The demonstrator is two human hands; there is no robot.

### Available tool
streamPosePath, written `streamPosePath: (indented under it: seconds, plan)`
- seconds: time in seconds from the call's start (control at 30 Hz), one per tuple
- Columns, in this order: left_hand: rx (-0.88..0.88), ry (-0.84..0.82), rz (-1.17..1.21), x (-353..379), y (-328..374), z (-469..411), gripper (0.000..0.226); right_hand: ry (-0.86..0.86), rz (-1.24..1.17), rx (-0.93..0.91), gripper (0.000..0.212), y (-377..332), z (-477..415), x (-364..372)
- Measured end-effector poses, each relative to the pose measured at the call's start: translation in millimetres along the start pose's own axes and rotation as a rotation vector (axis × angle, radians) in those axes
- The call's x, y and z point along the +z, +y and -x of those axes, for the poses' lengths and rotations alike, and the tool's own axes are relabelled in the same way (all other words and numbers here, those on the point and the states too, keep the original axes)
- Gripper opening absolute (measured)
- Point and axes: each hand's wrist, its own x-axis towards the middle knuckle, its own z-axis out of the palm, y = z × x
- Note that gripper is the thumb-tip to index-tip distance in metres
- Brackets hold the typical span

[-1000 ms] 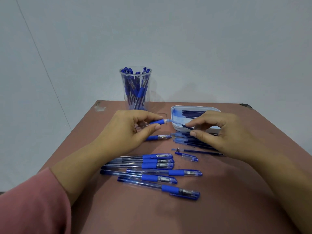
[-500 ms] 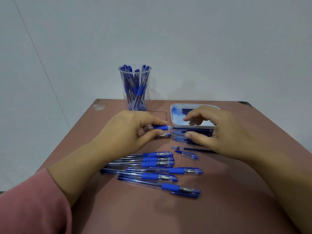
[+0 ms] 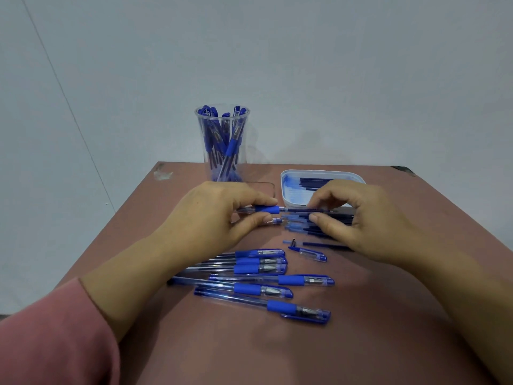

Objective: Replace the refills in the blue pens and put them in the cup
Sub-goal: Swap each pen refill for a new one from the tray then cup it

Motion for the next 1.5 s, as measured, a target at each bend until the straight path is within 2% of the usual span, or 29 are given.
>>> streamPosePath:
  seconds: [0.13, 0.23, 0.33, 0.47, 0.6, 0.67, 0.8, 1.1, 1.2, 1.37, 1.5]
  plan:
    - [0.029, -0.005, 0.011, 1.0, 1.8, 0.6, 0.038, -0.054, -0.048, -0.021, 0.028, -7.6, -2.7, 7.8]
    - [0.024, 0.001, 0.021, -0.5, 1.9, -0.2, 0.042, -0.018, -0.075, 0.011, 0.03, -7.6, -1.4, 4.3]
    - [0.023, 0.004, 0.023, -0.4, 1.6, -0.1, 0.042, 0.034, -0.068, 0.036, 0.025, -2.6, -0.7, 3.5]
    - [0.034, -0.007, 0.023, 2.9, 1.0, 1.6, 0.034, -0.009, -0.072, 0.003, 0.017, -5.3, -2.9, 12.6]
    - [-0.023, -0.014, 0.03, 1.1, -1.6, 0.9, 0.033, -0.046, -0.066, 0.009, 0.027, 0.5, -2.9, 11.2]
    - [-0.058, -0.007, 0.019, 0.0, -6.0, 0.5, 0.027, -0.106, 0.005, 0.031, 0.032, 8.4, -3.0, 9.3]
    - [-0.064, -0.008, -0.014, -1.2, -9.3, 0.3, 0.026, -0.301, 0.132, 0.011, 0.026, 12.5, -7.6, 14.5]
    - [-0.08, -0.02, 0.004, -0.2, -11.1, 0.5, 0.026, -0.422, 0.158, -0.004, 0.018, 2.1, -14.7, 17.2]
    - [-0.083, -0.027, 0.005, -0.2, -10.8, 0.6, 0.026, -0.344, 0.123, 0.023, 0.015, 0.6, -14.2, 16.2]
    - [-0.103, -0.025, 0.019, -0.8, -11.4, 0.9, 0.027, -0.007, -0.075, 0.072, 0.037, -3.9, -7.5, 10.9]
    - [-0.096, -0.023, 0.032, -1.3, -9.2, 1.1, 0.027, 0.069, -0.102, 0.045, 0.039, -10.9, -7.5, 13.0]
